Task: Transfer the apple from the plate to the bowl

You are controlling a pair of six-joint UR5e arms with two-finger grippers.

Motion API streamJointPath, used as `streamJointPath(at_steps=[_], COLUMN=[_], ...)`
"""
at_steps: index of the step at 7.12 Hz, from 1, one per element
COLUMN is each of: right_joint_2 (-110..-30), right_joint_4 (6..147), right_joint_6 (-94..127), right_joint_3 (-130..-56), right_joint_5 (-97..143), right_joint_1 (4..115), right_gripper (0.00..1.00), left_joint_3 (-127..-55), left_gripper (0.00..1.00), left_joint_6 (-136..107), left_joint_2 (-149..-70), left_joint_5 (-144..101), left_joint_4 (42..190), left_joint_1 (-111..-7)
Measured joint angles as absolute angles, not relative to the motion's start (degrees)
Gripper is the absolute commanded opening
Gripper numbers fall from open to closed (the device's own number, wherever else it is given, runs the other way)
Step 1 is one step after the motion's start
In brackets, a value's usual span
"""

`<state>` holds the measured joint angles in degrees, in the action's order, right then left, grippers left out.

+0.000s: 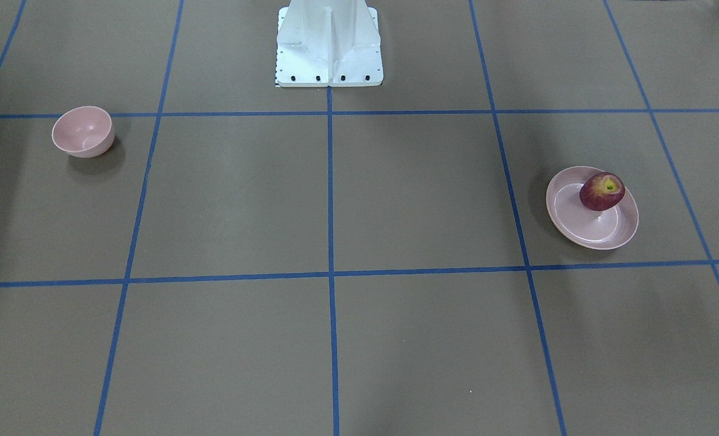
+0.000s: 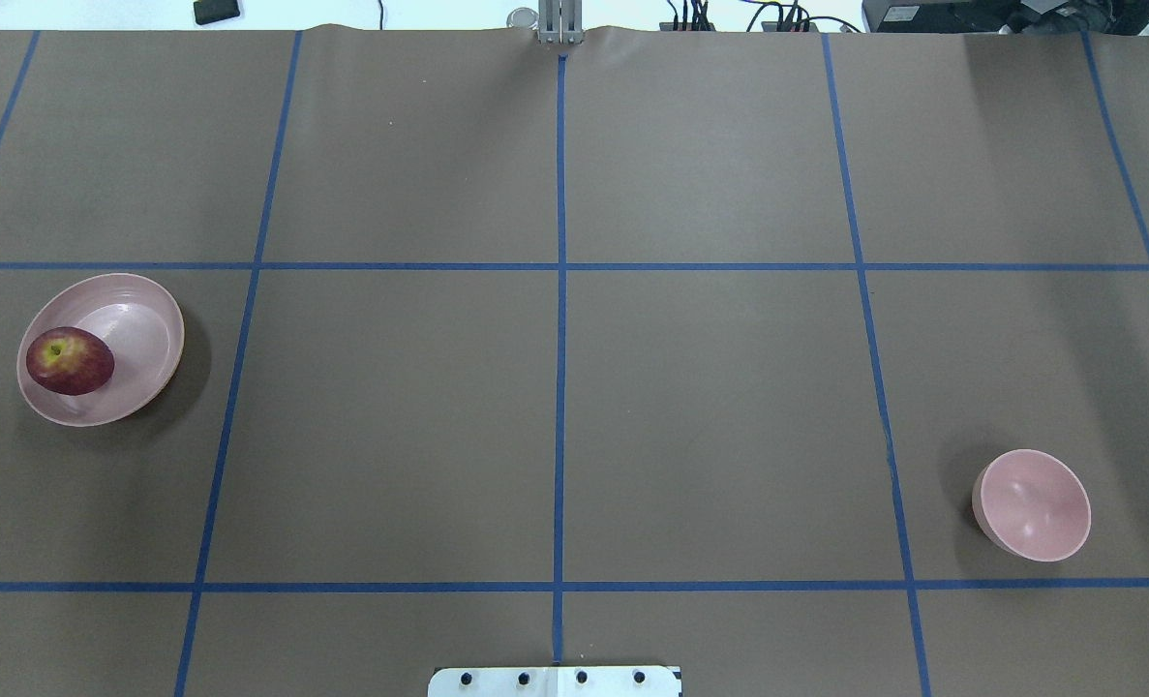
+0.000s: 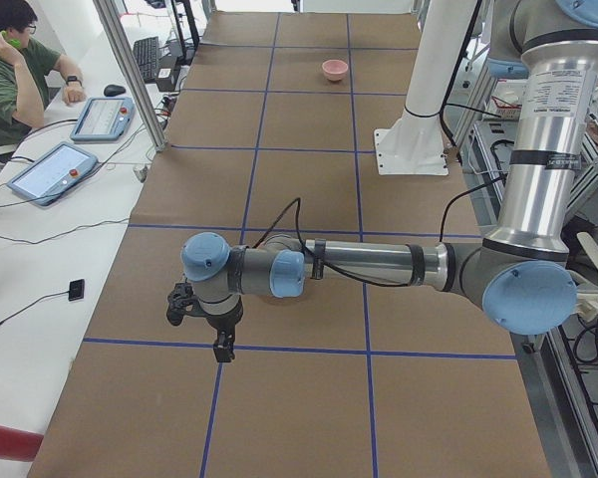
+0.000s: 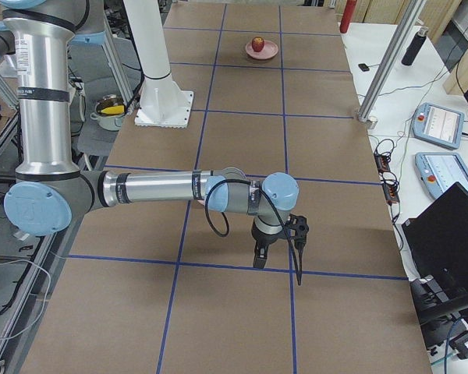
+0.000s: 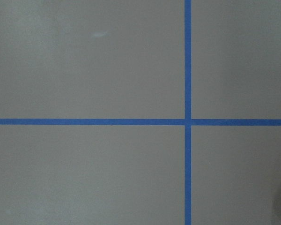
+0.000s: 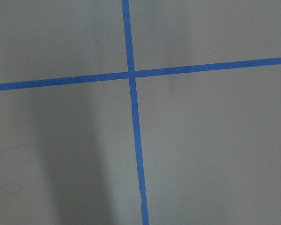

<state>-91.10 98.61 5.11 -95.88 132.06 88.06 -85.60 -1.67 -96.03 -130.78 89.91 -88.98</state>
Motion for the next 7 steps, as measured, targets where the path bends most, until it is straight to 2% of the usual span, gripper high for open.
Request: streamJointPath(at_steps=[7], right_joint_2=[-91.67], right_joint_4=[98.61], right_joint_6=[5.19], right_joint_3=[-96.84], right_joint_5=[131.74], right_joint_1=[88.06], right_gripper=[1.00], left_joint_3=[-85.34], left_gripper=[0.99], left_joint_6=[-1.49], left_joint_2=[-95.98], left_joint_5=[-130.88], left_joint_4=[89.97], left_joint_1=[-88.95])
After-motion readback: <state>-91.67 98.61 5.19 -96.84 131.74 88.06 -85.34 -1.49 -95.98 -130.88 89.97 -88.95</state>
